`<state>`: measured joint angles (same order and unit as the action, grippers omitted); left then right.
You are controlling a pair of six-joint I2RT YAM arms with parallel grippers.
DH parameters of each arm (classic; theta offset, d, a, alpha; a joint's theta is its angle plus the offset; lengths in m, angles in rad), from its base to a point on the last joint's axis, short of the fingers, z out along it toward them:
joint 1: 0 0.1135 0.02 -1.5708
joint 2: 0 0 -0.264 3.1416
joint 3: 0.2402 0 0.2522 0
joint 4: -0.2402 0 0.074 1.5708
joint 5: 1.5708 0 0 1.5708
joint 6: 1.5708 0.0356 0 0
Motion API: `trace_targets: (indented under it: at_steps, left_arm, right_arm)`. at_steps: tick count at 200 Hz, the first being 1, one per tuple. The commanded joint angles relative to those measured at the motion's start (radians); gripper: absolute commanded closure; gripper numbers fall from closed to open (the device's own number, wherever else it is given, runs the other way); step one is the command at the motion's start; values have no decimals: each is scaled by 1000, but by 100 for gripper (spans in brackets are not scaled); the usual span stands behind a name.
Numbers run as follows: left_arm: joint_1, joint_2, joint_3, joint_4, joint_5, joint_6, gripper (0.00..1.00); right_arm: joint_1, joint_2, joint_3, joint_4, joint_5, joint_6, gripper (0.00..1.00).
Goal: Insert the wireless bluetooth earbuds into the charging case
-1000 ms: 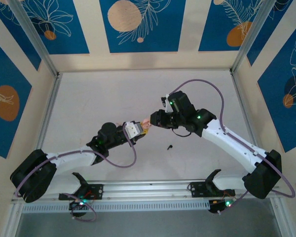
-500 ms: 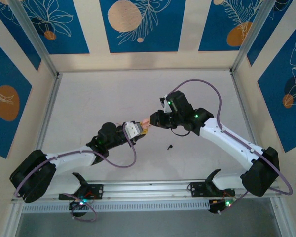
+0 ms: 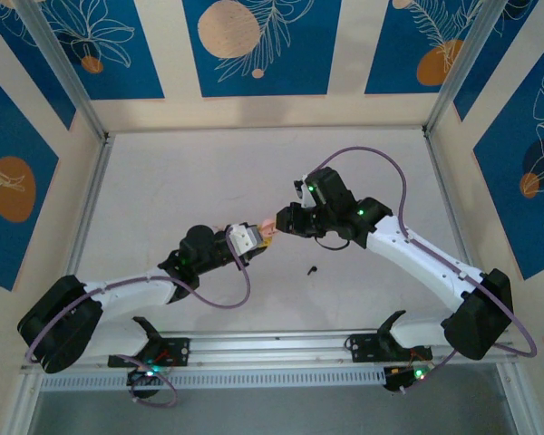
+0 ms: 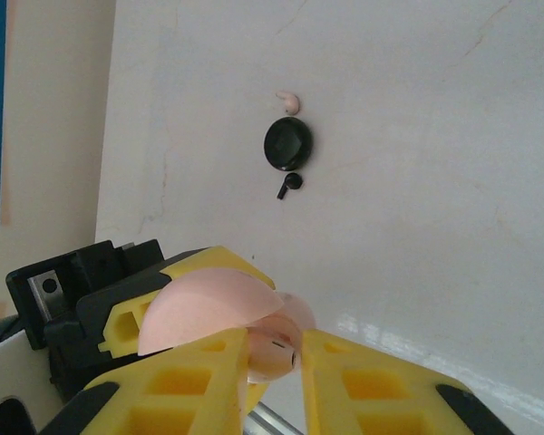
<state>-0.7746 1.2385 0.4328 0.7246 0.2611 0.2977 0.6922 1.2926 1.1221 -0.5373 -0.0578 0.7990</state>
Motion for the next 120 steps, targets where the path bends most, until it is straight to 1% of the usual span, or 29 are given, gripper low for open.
trace_targets:
  at_steps: [1,20,62,79,120]
  left_arm:
    - [-9,-24,-2,63,20,6,92]
    - [-9,-26,-2,67,23,5,92]
    - [-10,-28,-3,67,21,4,92]
    - [-9,-33,-8,68,14,-1,92]
    - [-9,-30,-22,97,4,-25,92]
  right_arm:
    - [-3,-20,-4,16,-53,-18,78]
    - [-4,-14,-10,32,-85,-16,80]
    - [-1,-11,-12,14,-85,-24,81]
    - [-3,-33,-8,10,-64,-40,77]
    - [-12,-90,-7,14,-57,-93,75]
